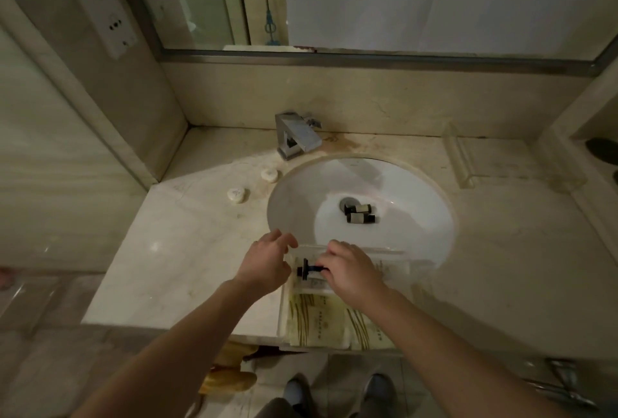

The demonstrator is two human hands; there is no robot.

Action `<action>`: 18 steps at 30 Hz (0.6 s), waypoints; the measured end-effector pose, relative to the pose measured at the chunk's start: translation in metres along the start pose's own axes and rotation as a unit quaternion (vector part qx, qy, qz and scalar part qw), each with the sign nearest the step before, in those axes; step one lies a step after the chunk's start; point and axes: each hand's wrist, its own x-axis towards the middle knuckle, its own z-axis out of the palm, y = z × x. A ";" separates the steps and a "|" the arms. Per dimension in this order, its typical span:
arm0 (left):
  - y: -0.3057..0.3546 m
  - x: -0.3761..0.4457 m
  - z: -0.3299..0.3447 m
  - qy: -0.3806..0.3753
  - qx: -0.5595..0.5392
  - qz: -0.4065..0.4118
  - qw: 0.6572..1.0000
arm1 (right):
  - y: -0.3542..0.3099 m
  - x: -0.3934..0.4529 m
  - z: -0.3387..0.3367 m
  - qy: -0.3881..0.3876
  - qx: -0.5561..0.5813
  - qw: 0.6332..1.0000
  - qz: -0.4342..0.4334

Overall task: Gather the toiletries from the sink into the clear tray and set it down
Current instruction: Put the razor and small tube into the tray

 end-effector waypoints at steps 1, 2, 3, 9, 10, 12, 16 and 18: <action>-0.001 -0.001 0.000 0.000 0.000 -0.006 1.000 | -0.002 0.002 0.002 -0.004 -0.011 1.000 -0.009; -0.005 -0.004 -0.001 0.002 0.000 -0.013 1.000 | -0.006 0.006 0.004 -0.004 -0.018 1.000 -0.020; -0.008 -0.007 -0.001 0.001 0.000 -0.020 1.000 | -0.009 0.009 0.007 -0.003 -0.022 0.999 -0.030; -0.017 -0.015 0.002 -0.002 -0.009 -0.018 1.000 | -0.016 0.015 0.018 -0.006 -0.045 0.998 -0.038; -0.017 -0.016 0.002 -0.005 -0.011 -0.012 1.000 | -0.015 0.015 0.018 -0.001 -0.044 0.999 -0.032; -0.016 -0.016 0.005 -0.011 -0.010 0.002 1.000 | -0.014 0.014 0.018 0.012 -0.047 0.999 -0.024; -0.009 -0.014 0.012 -0.011 0.005 0.016 1.000 | -0.009 0.013 0.017 0.003 -0.061 0.998 -0.011; -0.005 -0.012 0.016 -0.010 0.009 0.014 1.000 | -0.006 0.010 0.017 0.007 -0.057 0.998 -0.002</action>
